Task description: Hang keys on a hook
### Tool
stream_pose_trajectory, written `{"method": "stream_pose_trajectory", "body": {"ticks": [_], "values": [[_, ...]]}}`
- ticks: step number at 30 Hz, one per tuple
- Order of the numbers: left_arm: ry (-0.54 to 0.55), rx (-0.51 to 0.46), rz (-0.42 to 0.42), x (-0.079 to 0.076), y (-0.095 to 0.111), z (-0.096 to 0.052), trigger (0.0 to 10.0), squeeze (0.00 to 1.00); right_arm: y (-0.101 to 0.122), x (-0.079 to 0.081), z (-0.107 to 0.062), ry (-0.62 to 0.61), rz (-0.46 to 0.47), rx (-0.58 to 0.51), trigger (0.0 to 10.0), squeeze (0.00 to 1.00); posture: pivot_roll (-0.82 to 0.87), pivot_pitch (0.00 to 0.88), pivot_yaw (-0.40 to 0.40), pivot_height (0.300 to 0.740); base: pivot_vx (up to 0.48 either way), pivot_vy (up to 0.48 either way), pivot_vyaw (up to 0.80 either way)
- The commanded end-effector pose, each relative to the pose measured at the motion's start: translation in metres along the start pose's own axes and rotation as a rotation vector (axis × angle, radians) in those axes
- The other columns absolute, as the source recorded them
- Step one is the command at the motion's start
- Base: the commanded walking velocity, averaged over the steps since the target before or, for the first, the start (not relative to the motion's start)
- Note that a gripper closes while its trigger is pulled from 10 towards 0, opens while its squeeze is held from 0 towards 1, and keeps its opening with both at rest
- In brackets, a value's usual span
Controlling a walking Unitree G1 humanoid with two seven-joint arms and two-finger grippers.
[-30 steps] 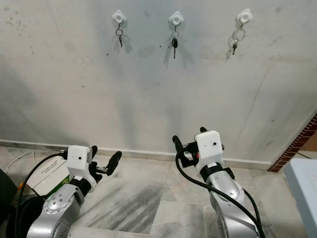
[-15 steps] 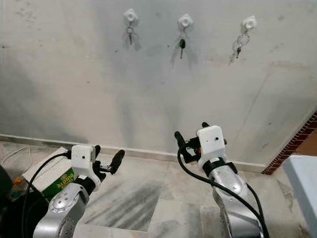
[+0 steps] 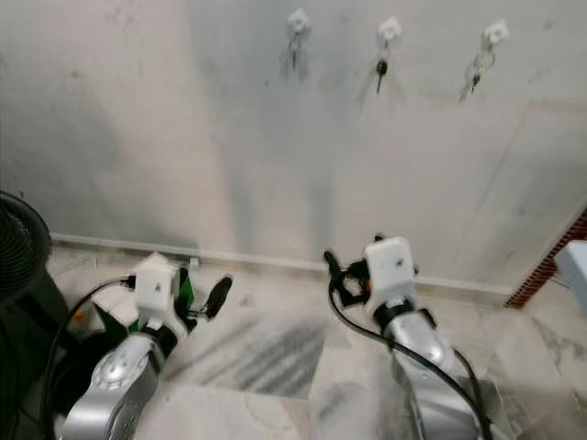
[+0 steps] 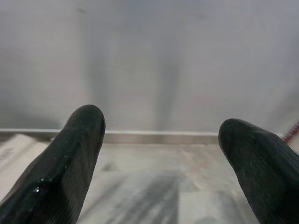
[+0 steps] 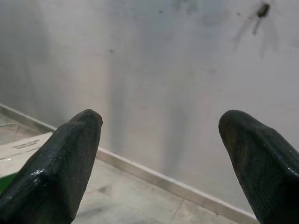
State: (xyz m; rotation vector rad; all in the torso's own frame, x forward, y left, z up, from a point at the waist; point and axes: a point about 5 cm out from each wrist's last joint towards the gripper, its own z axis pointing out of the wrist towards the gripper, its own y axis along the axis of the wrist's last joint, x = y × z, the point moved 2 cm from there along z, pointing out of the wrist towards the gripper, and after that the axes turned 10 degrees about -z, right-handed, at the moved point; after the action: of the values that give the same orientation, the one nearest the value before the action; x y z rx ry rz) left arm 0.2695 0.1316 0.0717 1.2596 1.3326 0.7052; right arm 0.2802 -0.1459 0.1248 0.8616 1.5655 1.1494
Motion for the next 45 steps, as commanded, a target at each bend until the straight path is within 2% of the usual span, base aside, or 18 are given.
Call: {"method": "stream_pose_trajectory", "body": {"ticks": [1, 10, 21, 29, 45], "values": [[-0.014, -0.010, 0.003, -0.004, 0.003, 0.001, 10.0, 0.00, 0.003, -0.007, 0.001, -0.021, -0.016, -0.010, 10.0, 0.00, -0.07, 0.000, 0.038, 0.740, 0.000, 0.454, 0.00], [-0.052, -0.031, 0.033, -0.005, 0.007, 0.001, 10.0, 0.00, 0.004, -0.005, 0.002, -0.024, -0.011, -0.013, 10.0, 0.00, -0.08, 0.000, 0.048, 0.740, 0.000, 0.159, 0.00], [-0.065, -0.032, 0.009, -0.006, 0.009, 0.003, 10.0, 0.00, 0.003, -0.004, 0.001, -0.033, -0.003, -0.004, 10.0, 0.00, -0.08, 0.000, 0.057, 0.740, 0.000, 0.000, 0.00], [-0.060, -0.019, 0.010, -0.008, 0.008, 0.006, 10.0, 0.00, 0.001, -0.002, 0.002, -0.034, 0.011, 0.008, 10.0, 0.00, -0.08, 0.000, 0.063, 0.740, 0.000, 0.000, -0.79], [-0.025, 0.023, -0.041, -0.004, 0.008, 0.017, 10.0, 0.00, 0.001, 0.000, 0.003, -0.037, 0.018, 0.017, 10.0, 0.00, -0.09, 0.000, 0.071, 0.740, 0.000, 0.000, -0.79]]}}
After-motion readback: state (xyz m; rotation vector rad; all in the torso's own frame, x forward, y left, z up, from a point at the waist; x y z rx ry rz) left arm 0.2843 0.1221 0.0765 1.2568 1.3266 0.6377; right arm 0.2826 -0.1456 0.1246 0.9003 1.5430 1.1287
